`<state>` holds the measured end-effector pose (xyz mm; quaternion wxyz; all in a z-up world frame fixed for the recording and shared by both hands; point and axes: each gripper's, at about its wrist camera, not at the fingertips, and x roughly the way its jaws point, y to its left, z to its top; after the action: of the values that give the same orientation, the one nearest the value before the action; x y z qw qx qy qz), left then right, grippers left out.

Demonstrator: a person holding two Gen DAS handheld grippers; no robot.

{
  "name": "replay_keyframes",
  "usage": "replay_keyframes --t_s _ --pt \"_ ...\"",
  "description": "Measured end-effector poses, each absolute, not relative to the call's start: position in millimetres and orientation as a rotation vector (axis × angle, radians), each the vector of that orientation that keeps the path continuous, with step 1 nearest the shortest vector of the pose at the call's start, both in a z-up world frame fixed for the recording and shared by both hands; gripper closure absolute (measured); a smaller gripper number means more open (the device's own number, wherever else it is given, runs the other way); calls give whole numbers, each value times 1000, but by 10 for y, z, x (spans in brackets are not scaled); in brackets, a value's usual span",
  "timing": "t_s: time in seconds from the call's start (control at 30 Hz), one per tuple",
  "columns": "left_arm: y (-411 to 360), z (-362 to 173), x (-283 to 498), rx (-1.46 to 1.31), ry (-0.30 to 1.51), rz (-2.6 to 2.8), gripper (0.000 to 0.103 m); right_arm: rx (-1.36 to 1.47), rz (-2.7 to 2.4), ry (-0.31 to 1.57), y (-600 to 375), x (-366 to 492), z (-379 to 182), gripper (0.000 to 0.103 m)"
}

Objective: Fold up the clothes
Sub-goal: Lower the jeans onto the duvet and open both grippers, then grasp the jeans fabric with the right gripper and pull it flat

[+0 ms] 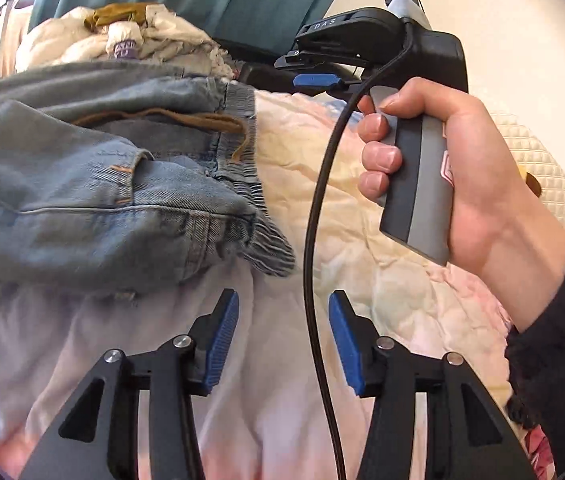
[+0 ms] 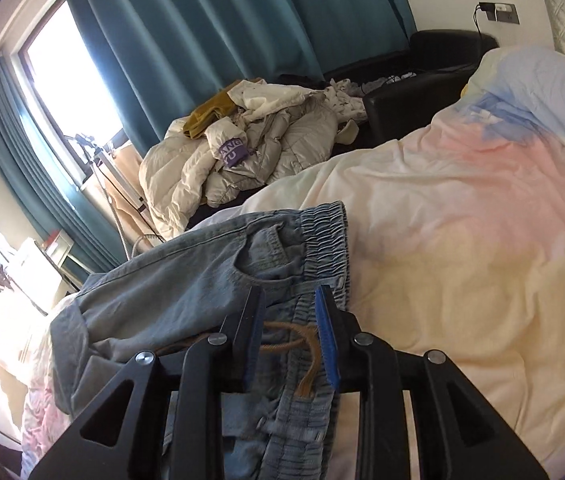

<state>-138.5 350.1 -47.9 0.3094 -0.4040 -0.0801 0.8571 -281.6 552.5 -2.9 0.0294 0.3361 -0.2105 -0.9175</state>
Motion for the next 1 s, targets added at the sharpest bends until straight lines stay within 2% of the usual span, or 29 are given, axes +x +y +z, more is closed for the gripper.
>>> replay_keyframes --t_s 0.27,0.33,0.53,0.83,1.0 --pt "2998 81 -679 -965 -177 2329 55 960 -2837 -656 5043 -1841 509 76" --pt "2799 223 -496 -932 -174 2352 55 945 -2833 -673 4914 -1638 537 73" --pt "2171 533 -65 -857 -223 2374 55 907 -2824 -726 4511 -1157 532 73" --pt "1518 774 161 -835 -157 2437 55 921 -2779 -709 3789 -1138 286 73" --pt "999 703 -111 -833 -229 2376 55 961 -2755 -676 3514 -1293 37 73"
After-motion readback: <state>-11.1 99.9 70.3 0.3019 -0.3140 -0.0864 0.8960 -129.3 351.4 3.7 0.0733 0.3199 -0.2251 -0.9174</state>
